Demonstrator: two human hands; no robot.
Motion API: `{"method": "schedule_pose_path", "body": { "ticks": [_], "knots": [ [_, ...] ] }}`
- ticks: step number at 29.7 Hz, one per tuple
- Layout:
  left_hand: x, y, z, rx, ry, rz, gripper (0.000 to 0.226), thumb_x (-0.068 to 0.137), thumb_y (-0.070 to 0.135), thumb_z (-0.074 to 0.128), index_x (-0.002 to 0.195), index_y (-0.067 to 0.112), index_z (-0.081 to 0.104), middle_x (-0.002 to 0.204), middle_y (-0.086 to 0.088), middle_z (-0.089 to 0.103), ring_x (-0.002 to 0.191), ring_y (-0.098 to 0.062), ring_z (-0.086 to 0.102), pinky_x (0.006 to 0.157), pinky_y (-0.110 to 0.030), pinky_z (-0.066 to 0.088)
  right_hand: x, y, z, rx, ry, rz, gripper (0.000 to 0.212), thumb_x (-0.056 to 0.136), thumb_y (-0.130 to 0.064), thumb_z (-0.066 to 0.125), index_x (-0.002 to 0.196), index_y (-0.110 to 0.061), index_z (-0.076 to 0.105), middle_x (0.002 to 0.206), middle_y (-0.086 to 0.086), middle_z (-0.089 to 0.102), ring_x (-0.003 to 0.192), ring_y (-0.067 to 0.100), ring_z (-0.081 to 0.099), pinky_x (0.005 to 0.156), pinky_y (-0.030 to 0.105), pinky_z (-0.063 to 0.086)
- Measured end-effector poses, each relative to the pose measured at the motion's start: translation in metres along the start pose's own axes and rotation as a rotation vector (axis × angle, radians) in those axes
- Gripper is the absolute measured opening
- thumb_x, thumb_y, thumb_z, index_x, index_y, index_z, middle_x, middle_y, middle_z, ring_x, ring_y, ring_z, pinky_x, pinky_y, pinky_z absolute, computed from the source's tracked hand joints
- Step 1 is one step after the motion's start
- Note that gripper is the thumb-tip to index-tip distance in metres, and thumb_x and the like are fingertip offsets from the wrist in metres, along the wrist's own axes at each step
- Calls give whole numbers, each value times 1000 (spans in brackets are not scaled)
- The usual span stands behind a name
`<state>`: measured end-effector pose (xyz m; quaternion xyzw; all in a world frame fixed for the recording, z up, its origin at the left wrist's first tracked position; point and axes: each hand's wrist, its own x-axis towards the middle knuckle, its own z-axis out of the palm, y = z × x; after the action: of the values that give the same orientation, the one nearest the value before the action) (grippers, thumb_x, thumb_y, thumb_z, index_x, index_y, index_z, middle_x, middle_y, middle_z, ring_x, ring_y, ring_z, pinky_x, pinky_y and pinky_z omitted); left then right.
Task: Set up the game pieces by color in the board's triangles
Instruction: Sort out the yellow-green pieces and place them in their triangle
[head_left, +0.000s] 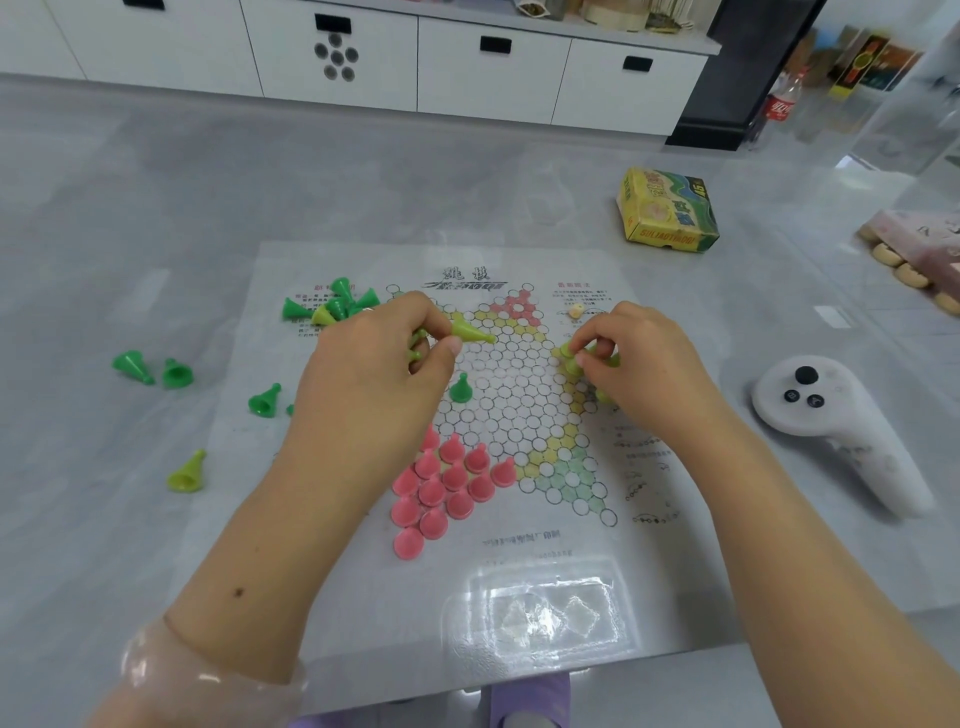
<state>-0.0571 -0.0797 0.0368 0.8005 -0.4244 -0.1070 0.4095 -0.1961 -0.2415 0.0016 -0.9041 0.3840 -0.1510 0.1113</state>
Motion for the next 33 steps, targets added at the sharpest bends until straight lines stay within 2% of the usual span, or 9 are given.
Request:
{"method": "schedule_pose_path", "body": {
  "ticks": [4, 8, 13, 15, 18, 20, 25, 28, 33],
  "knots": [
    [0, 1, 0, 1, -5, -2, 8, 89, 26, 55, 83, 22, 59, 69, 6, 55, 61, -6, 48, 60, -20, 40, 0, -1, -4, 23, 16, 3, 12, 85, -15, 59, 94, -18, 66, 77, -8, 46, 83, 12, 42, 68, 25, 33],
    [0, 2, 1, 5, -9, 9, 8, 89, 26, 55, 83, 22, 58, 68, 8, 55, 57, -8, 48, 60, -22, 42, 0, 0, -10, 54, 76, 18, 11, 86, -16, 58, 93, -20, 66, 70, -13, 42, 78, 12, 42, 68, 25, 33],
    [1, 3, 3, -17, -25, -1, 9, 88, 26, 56, 79, 26, 56, 68, 14, 52, 59, 2, 48, 55, -8, 35, -4, -11, -24, 194, 200, 54, 13, 90, -20, 53, 89, -18, 66, 73, -6, 55, 64, 6, 46, 61, 19, 35],
    [1, 5, 6, -92, -49, -29, 14, 87, 26, 58, 73, 28, 56, 68, 15, 53, 59, 9, 49, 55, -1, 35, -8, -24, -32, 417, 139, 39, 13, 90, -24, 54, 88, -22, 66, 69, -11, 58, 61, 1, 49, 58, 10, 39],
    [0, 7, 11, -219, -93, -123, 15, 86, 25, 60, 71, 27, 59, 79, 13, 59, 64, 3, 49, 54, 4, 32, -14, -42, -39, 610, -82, -48, 14, 88, -31, 55, 91, -27, 67, 69, -10, 62, 64, -1, 54, 60, 14, 44],
    [0, 8, 12, -293, -106, -174, 14, 85, 26, 60, 72, 25, 63, 82, 10, 61, 65, 3, 46, 51, 5, 31, -16, -49, -39, 662, -143, -99, 13, 87, -29, 56, 91, -27, 68, 71, -10, 65, 64, -4, 55, 60, 12, 44],
    [1, 8, 13, -384, -140, -241, 14, 85, 27, 60, 72, 26, 64, 69, 7, 55, 53, 0, 43, 42, -3, 33, -16, -53, -38, 760, -177, -103, 13, 86, -13, 60, 91, -19, 70, 73, -9, 67, 63, -6, 57, 58, 7, 42],
    [2, 8, 13, -456, -177, -271, 13, 85, 26, 61, 74, 23, 66, 55, 9, 45, 47, -2, 39, 38, -6, 30, -16, -51, -37, 776, -181, -103, 14, 85, -12, 61, 91, -20, 70, 77, -6, 70, 64, -2, 58, 60, 9, 45],
    [2, 7, 16, -427, -165, -263, 16, 85, 27, 61, 70, 25, 65, 50, 14, 47, 42, -1, 40, 36, -6, 30, -16, -52, -36, 787, -181, -95, 11, 85, -12, 61, 88, -17, 70, 73, -7, 68, 62, -4, 58, 59, 8, 43]
  ]
}}
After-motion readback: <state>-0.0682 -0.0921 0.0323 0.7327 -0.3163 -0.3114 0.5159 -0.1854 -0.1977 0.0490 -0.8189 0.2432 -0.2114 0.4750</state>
